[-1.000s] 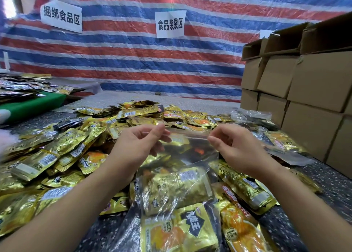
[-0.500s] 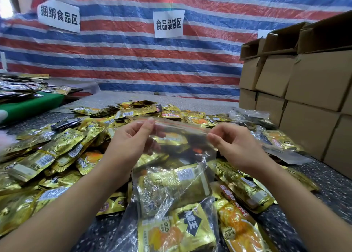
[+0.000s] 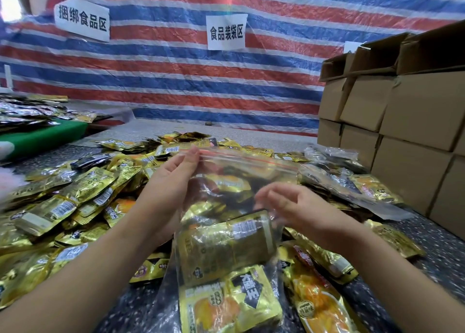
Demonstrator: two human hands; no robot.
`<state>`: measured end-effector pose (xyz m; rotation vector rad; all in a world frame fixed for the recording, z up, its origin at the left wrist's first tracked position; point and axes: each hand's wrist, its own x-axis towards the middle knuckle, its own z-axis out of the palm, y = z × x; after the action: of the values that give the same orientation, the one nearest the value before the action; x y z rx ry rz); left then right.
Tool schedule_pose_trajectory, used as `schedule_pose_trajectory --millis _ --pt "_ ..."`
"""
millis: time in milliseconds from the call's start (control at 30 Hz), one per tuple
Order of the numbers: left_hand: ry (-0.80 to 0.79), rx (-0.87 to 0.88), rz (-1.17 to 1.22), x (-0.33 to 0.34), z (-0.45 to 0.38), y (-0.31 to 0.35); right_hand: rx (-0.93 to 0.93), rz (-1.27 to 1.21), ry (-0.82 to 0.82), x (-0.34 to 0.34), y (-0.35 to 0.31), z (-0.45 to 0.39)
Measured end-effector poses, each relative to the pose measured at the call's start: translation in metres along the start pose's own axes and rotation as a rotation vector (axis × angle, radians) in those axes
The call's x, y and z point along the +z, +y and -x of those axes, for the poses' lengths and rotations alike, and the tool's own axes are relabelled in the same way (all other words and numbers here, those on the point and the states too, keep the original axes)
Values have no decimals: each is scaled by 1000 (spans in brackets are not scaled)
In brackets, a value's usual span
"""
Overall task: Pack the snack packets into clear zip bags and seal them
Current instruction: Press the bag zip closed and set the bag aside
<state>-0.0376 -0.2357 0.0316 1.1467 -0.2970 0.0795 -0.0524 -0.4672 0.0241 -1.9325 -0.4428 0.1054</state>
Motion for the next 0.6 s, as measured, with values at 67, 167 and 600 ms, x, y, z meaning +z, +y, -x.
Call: schedule_pose_trajectory --millis 67,167,600 --pt "16 -4 25 0 -1 1 53 -1 -146 5 0 3" --pt "25 6 5 -1 -3 0 47 5 -304 10 0 5" --pt "210 51 -158 -12 -11 -4 43 -683 438 -30 -5 -6"
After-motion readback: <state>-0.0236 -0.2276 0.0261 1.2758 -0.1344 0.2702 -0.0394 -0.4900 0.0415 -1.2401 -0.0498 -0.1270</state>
